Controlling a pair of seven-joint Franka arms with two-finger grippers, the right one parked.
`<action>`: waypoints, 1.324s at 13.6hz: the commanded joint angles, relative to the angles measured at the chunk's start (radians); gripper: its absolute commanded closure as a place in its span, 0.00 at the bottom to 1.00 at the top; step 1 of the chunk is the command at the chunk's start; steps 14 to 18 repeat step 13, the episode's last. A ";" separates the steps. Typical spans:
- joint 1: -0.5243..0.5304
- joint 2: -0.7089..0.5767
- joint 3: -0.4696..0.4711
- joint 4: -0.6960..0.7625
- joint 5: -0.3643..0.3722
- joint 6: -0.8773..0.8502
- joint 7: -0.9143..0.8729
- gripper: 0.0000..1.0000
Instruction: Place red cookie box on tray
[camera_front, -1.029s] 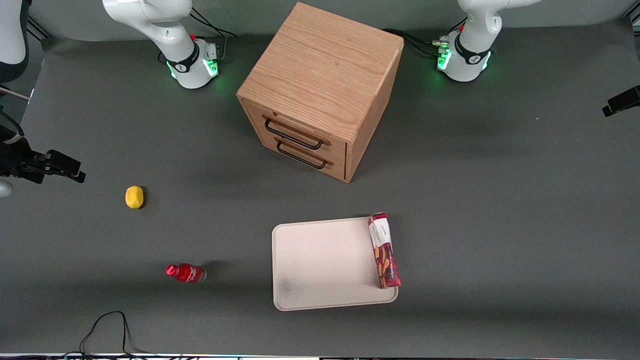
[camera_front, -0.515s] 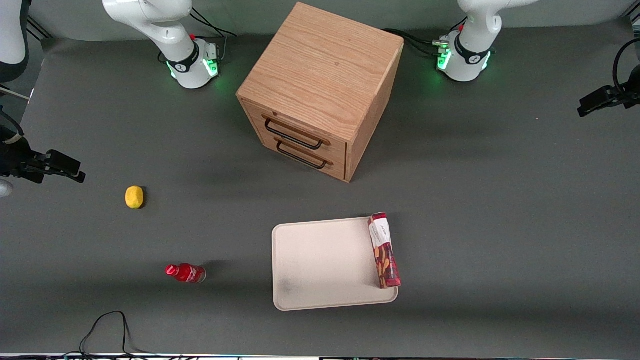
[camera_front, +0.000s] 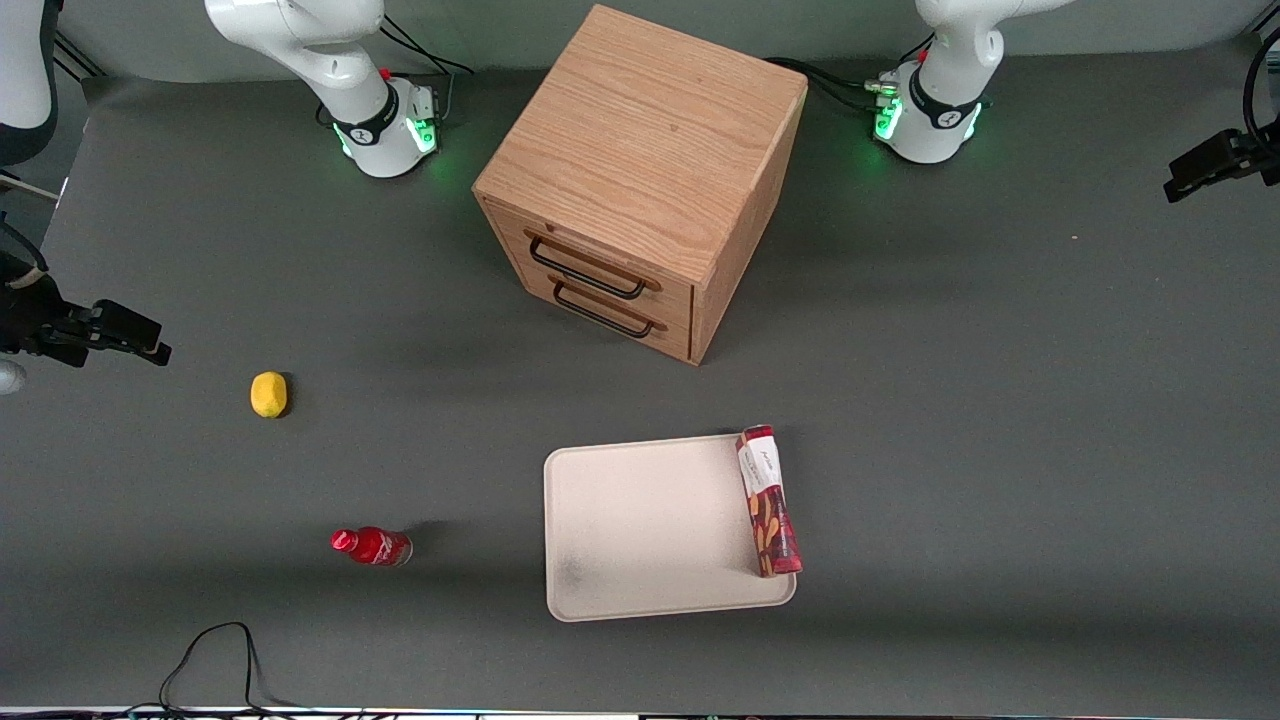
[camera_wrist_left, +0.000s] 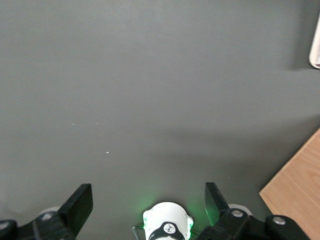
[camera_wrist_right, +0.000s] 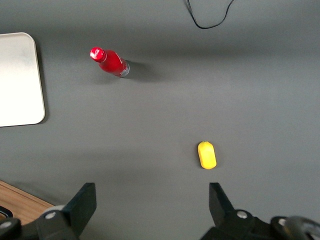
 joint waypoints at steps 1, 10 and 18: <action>0.030 0.006 -0.043 0.016 -0.037 -0.022 -0.019 0.00; -0.124 0.017 0.089 0.014 -0.065 -0.025 -0.024 0.00; -0.125 0.019 0.094 0.014 -0.065 -0.025 -0.024 0.00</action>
